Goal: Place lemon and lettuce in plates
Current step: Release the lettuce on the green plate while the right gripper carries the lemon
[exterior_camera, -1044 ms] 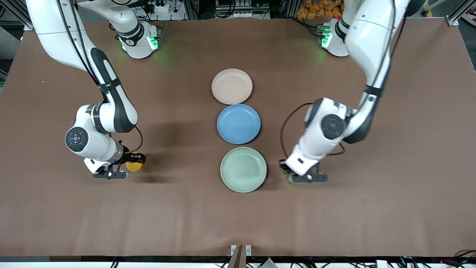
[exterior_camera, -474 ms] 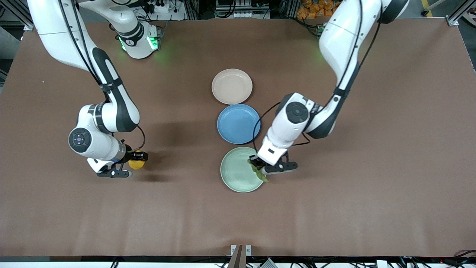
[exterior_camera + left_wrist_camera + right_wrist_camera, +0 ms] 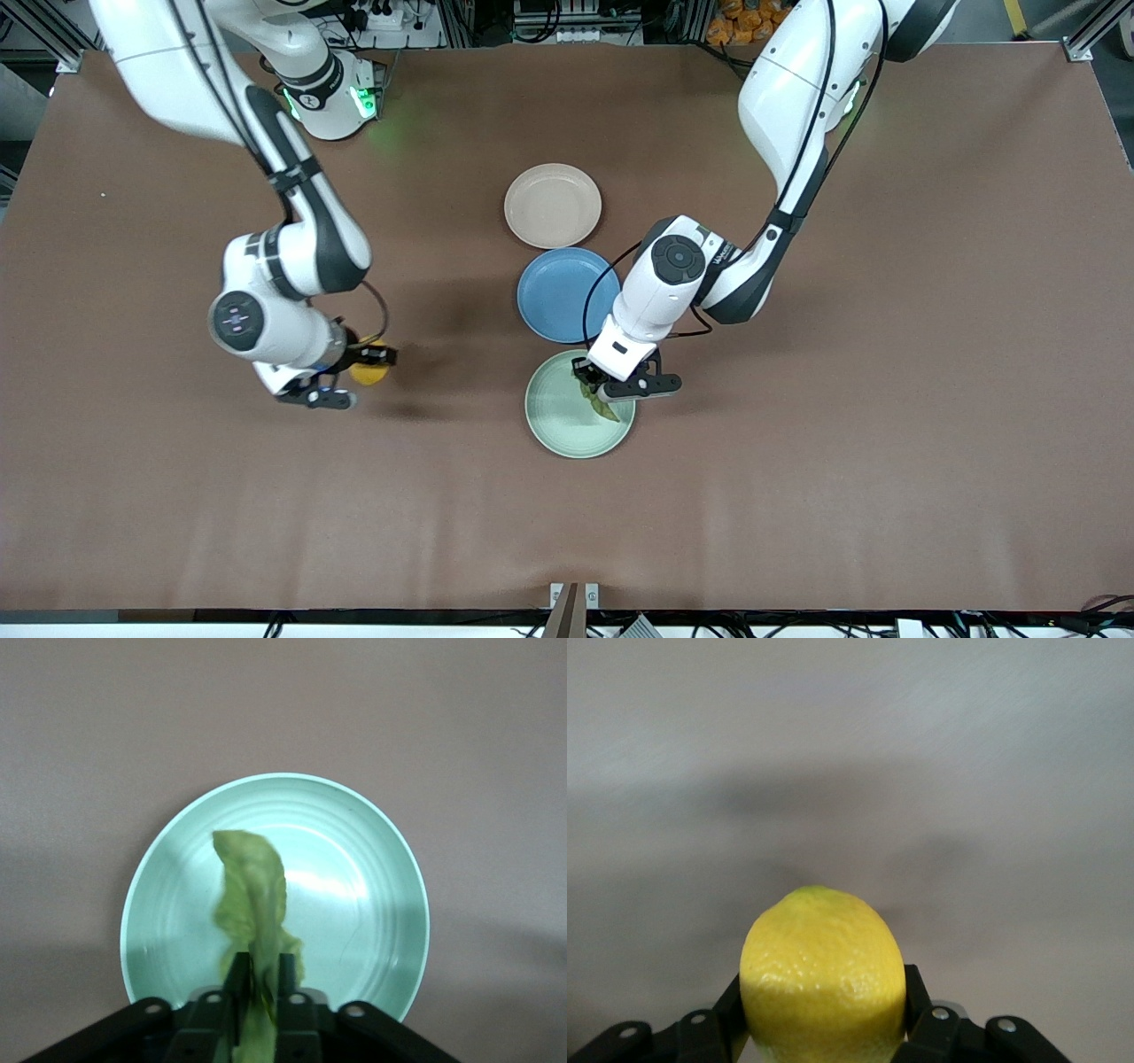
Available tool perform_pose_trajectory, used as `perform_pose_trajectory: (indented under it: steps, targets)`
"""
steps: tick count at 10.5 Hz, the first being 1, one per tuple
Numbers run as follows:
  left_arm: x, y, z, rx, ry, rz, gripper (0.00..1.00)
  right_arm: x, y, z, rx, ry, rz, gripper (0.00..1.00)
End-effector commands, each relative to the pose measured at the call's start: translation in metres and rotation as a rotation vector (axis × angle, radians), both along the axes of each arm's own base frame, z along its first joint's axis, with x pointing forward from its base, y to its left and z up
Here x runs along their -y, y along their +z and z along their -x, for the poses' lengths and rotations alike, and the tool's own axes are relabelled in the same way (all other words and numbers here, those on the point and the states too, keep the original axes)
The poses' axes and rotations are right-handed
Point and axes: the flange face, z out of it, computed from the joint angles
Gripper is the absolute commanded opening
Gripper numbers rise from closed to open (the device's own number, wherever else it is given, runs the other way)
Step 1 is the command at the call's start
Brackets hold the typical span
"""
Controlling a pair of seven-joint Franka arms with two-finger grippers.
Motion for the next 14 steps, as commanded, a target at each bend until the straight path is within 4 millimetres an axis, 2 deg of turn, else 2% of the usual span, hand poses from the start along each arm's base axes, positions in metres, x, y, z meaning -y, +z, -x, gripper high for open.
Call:
perform_pose_trajectory:
  steps: [1,2,3,4,6,8,10,13,14]
  targets:
    - [-0.006,0.008,-0.007,0.017,0.016,-0.024,1.0,-0.076,0.032,0.031,-0.06,-0.075,0.007,0.0]
    - [-0.008,0.016,-0.008,0.017,0.01,-0.036,1.0,-0.104,0.043,0.048,-0.093,-0.104,0.01,0.0]
    - [-0.02,0.033,-0.016,0.015,0.022,-0.056,1.0,-0.134,0.049,0.065,-0.129,-0.133,0.003,0.0]
    - [-0.037,0.06,-0.023,0.021,0.019,-0.104,1.0,-0.149,0.054,0.076,-0.15,-0.152,-0.002,0.0]
    - [-0.082,0.109,-0.039,0.013,-0.009,-0.193,1.0,-0.178,0.061,0.104,-0.207,-0.159,0.023,0.0]
    - [-0.126,0.153,-0.05,0.006,-0.048,-0.234,1.0,-0.216,0.068,0.136,-0.234,-0.164,0.033,0.0]
    - [-0.175,0.193,-0.06,0.003,-0.081,-0.266,1.0,-0.268,0.064,0.195,-0.207,-0.174,0.054,0.0]
    - [-0.229,0.242,-0.056,-0.041,-0.068,-0.28,1.0,-0.315,0.027,0.281,-0.125,-0.202,0.025,0.0]
    - [-0.244,0.254,-0.052,-0.059,-0.095,-0.296,1.0,-0.324,0.017,0.301,-0.111,-0.205,0.012,0.0]
